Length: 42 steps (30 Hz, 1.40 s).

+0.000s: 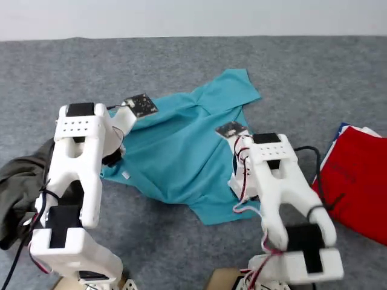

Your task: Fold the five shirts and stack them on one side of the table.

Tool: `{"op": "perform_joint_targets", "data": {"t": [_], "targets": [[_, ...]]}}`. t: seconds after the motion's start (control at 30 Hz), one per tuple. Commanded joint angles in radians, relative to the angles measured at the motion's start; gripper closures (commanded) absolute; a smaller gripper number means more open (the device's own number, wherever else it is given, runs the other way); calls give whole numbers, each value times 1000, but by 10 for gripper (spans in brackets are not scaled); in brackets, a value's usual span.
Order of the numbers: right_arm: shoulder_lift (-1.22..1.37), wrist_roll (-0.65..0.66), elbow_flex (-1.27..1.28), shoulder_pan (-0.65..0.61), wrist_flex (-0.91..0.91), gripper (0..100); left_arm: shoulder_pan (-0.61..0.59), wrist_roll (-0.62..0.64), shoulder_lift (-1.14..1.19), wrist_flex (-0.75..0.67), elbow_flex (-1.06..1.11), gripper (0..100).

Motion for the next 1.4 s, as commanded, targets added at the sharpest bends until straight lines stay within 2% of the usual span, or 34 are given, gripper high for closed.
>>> {"op": "perform_joint_targets", "data": {"t": [0.0,0.23,0.47,0.63,0.83,1.23,1.37], "targets": [[-174,12,-20,-8,48,987,6,15,-17,58,-85,995],[-384,141,-38,31,56,987,6,123,-17,104,-193,995],[-512,172,-313,151,61,988,8,290,-17,250,-550,995],[-519,167,-548,154,62,988,8,456,-17,253,-797,995],[-519,166,-727,156,-10,988,8,574,-17,253,-1053,995],[-521,172,-1056,159,-189,988,6,572,-17,252,-1725,995],[-526,173,-1152,159,-200,988,6,488,-28,252,-1840,995]]}}
